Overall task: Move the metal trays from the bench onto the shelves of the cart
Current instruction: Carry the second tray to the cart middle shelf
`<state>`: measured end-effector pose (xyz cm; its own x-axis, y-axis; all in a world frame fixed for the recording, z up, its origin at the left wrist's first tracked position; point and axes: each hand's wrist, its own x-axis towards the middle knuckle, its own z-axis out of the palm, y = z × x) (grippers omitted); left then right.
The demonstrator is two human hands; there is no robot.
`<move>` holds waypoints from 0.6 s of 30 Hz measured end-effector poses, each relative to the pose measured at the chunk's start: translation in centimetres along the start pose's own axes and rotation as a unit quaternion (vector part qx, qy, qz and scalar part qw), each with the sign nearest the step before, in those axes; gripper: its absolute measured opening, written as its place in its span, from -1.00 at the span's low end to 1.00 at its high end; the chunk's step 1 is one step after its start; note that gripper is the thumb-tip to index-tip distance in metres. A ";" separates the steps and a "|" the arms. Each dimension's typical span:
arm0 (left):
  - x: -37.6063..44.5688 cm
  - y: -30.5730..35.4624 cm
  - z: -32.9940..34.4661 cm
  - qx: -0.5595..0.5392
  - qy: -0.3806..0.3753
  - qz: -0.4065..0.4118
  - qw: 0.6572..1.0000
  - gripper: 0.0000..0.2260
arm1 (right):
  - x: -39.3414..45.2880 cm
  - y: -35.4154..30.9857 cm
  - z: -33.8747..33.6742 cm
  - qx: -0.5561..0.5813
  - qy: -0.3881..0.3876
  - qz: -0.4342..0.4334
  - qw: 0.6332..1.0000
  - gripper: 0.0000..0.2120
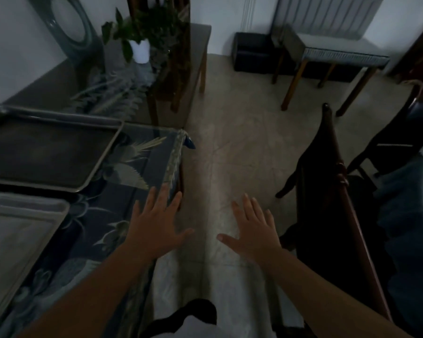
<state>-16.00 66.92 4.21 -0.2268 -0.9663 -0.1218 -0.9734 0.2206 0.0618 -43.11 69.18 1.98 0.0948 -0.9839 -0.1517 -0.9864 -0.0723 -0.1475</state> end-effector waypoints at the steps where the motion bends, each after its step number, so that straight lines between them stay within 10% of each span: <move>1: 1.7 -0.6 -0.2 0.001 -0.007 0.001 1.000 0.02 | 1.8 -0.1 -0.4 -0.002 -0.007 0.000 1.000 0.01; 18: 17.1 -12.5 -1.9 -0.047 -0.024 -0.203 0.978 0.02 | 31.6 -6.3 -2.1 -0.024 -0.091 -0.168 0.981 0.09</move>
<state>-7.66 47.39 3.19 0.1732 -0.9639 -0.2020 -0.9768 -0.1944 0.0901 -34.18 38.17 0.17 0.4344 -0.8576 -0.2754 -0.8999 -0.4000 -0.1739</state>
